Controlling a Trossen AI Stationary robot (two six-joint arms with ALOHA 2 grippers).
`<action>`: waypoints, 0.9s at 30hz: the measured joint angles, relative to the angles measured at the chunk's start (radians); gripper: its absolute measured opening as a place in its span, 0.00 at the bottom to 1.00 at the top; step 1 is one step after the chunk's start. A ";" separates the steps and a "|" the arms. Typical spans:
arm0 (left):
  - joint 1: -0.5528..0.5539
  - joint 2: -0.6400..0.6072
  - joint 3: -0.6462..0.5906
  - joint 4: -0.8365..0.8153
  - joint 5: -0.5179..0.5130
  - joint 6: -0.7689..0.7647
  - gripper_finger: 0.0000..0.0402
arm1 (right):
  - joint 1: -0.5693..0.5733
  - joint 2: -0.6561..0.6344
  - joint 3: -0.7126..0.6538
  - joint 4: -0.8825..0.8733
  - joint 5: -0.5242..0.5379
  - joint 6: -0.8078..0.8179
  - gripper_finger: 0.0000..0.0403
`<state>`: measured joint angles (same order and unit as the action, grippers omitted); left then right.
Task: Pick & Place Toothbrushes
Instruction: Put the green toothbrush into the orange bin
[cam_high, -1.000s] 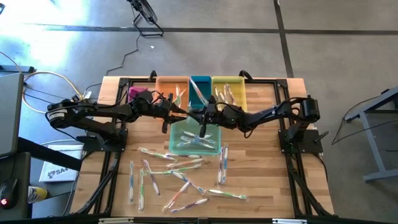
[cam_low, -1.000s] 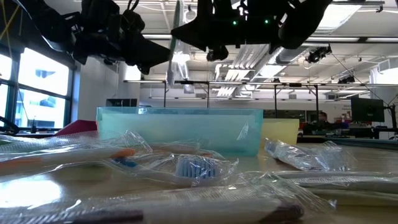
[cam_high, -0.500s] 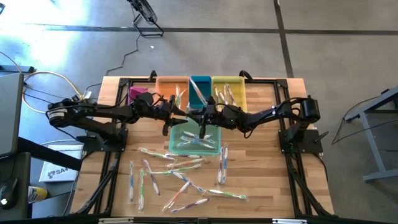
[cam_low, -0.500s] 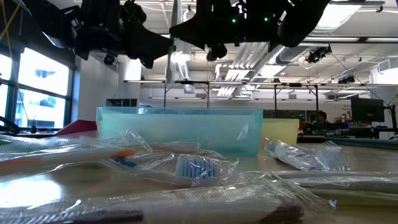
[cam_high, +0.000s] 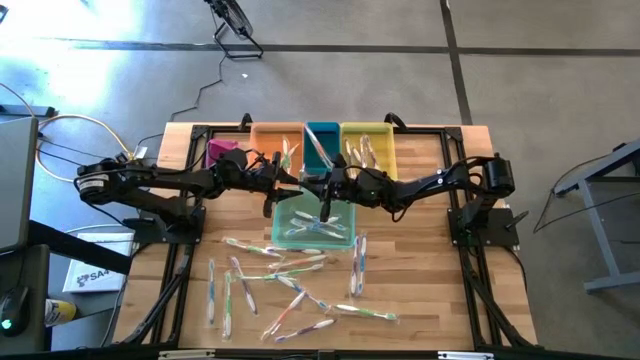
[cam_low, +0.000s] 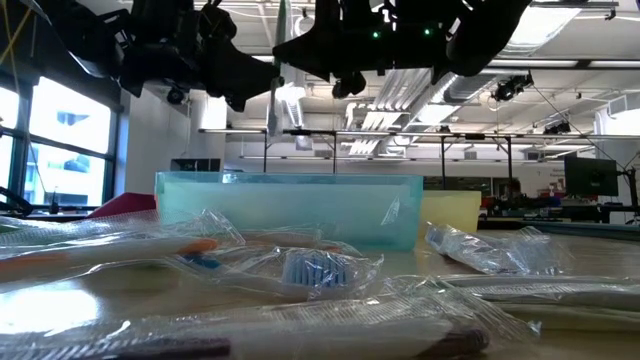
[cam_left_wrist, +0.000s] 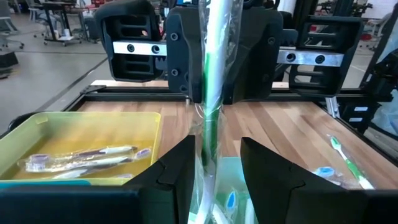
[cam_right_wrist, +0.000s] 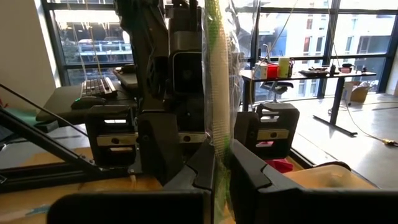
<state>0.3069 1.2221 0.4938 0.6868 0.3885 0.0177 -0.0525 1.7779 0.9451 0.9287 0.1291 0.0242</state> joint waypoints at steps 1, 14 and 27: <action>0.000 0.000 0.000 0.000 0.000 0.000 0.31 | 0.000 0.000 0.000 0.000 0.000 0.000 0.03; 0.000 0.000 0.000 0.000 -0.001 0.000 0.26 | 0.000 0.000 -0.001 0.001 -0.002 -0.002 0.03; 0.000 0.000 0.001 -0.002 -0.015 0.001 0.05 | 0.000 0.000 -0.001 -0.004 -0.004 -0.003 0.03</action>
<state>0.3073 1.2224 0.4946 0.6849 0.3740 0.0189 -0.0521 1.7775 0.9443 0.9244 0.1249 0.0208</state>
